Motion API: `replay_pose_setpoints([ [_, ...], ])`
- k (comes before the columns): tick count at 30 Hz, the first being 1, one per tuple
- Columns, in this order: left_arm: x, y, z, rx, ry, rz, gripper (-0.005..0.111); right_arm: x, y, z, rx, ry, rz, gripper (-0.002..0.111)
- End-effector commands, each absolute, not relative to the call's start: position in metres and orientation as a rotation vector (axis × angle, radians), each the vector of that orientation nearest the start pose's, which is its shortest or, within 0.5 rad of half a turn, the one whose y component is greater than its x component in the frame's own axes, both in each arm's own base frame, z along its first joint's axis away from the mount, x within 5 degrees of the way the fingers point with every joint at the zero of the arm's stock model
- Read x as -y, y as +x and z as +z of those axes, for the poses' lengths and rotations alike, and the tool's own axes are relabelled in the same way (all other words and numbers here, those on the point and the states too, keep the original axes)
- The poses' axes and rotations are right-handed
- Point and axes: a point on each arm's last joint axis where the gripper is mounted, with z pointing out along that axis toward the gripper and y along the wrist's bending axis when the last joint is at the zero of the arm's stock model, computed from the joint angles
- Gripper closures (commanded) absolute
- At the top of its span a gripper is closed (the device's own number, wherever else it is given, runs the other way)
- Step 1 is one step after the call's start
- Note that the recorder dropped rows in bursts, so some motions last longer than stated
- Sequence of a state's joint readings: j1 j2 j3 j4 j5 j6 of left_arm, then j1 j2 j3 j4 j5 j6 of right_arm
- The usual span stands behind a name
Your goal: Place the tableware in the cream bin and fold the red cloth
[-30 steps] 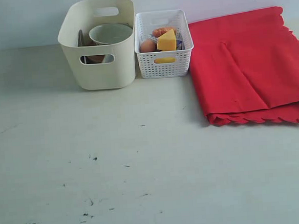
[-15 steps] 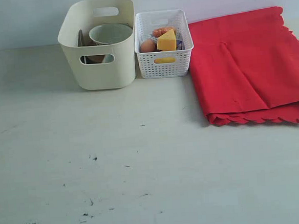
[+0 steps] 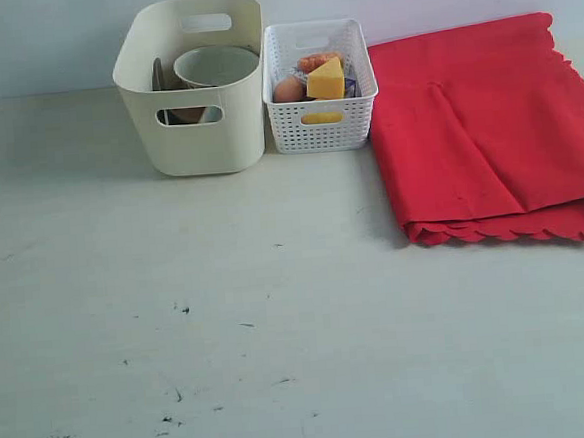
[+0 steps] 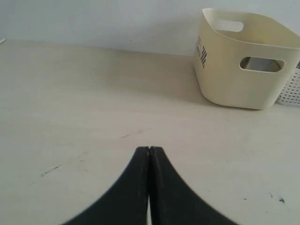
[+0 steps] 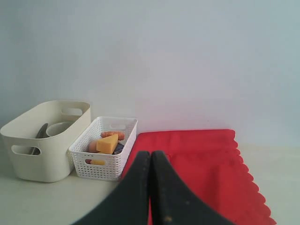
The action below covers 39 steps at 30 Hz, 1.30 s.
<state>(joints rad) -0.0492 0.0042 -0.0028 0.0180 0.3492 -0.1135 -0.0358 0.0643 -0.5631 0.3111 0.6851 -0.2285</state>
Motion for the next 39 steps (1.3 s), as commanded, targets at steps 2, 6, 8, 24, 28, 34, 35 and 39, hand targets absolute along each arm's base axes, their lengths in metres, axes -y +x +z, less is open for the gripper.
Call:
replay_pose_setpoints([
  [2, 0.002, 0.053, 0.182, -1.834, -0.049, -0.085, 0.107, -0.017, 0.007, 0.33, -1.629, -0.106, 0.144, 0.108],
  [6, 0.001, 0.053, 0.181, -1.837, -0.049, -0.085, 0.107, -0.017, 0.007, 0.33, -1.629, -0.106, 0.144, 0.108],
  [8, 0.001, 0.053, 0.181, -1.84, -0.049, -0.085, 0.107, -0.017, 0.007, 0.33, -1.629, -0.106, 0.144, 0.108],
  [24, 0.001, 0.053, 0.181, -1.84, -0.049, -0.085, 0.107, -0.017, 0.007, 0.33, -1.629, -0.106, 0.144, 0.108],
  [28, 0.001, 0.053, 0.181, -1.84, -0.049, -0.085, 0.107, -0.017, 0.007, 0.329, -1.63, -0.107, 0.141, 0.108],
  [34, 0.001, 0.053, 0.181, -1.839, -0.048, -0.084, 0.107, -0.013, 0.011, 0.325, -1.621, -0.114, 0.064, 0.108],
  [35, 0.001, 0.053, 0.181, -1.839, -0.048, -0.084, 0.107, -0.012, 0.014, 0.322, -1.614, -0.108, 0.062, 0.108],
  [39, 0.001, 0.053, 0.181, -1.839, -0.048, -0.084, 0.107, -0.01, 0.028, 0.305, -1.587, -0.062, 0.08, 0.108],
])
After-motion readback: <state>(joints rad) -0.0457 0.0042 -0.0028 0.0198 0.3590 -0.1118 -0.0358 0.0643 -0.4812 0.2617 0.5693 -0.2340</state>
